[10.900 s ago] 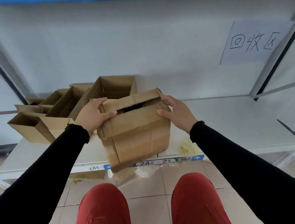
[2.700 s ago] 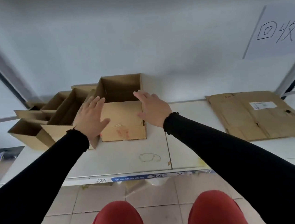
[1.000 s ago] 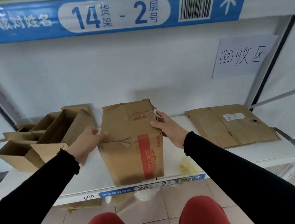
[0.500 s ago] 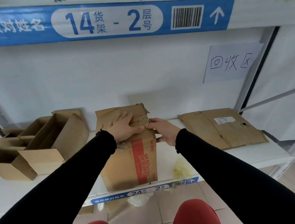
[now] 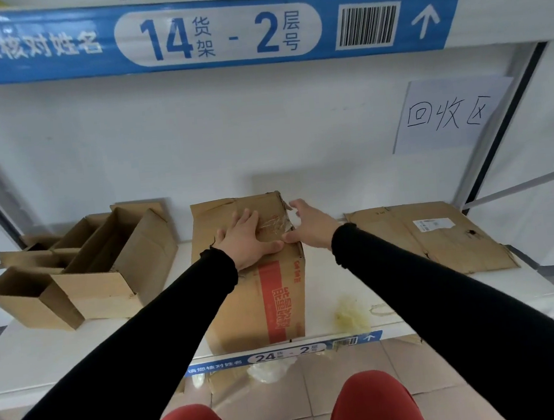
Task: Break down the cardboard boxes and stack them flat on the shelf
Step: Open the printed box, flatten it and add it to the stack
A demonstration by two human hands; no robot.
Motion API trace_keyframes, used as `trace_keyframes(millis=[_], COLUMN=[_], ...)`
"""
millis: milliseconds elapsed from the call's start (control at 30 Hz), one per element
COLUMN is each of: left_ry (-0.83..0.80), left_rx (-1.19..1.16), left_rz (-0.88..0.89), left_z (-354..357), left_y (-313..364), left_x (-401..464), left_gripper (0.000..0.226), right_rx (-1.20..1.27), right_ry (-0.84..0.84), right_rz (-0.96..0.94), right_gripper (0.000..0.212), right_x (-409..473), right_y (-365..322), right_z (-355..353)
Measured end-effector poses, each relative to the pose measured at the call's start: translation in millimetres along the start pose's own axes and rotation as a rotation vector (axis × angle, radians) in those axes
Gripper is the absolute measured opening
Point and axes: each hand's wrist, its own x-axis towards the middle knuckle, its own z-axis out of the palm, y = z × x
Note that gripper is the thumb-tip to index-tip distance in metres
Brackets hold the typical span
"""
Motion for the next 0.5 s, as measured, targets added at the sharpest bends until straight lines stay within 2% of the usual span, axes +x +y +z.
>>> trace_keyframes(millis=[67,233,333,500], left_ry=[0.0,-0.011,-0.016,-0.011], left_rx=[-0.002,0.009,0.006,-0.007], left_rz=[0.004,-0.002,-0.004,0.005], left_z=[1,-1,-2,-1], left_y=[1,2,2,-2], left_x=[-1,-2,-2,-3], left_gripper=[0.105,0.106,0.104,0.103], right_rx=[-0.329,-0.937,-1.135,-1.248], right_ry=[0.009,-0.064,-0.089,-0.06], right_rz=[-0.116,-0.319,-0.395,-0.62], right_gripper=[0.076,0.044,0.036,0.018], right_x=[5,12,18,18], right_y=[-5,-35,-46,-42], right_z=[-11,-30,-31,-31])
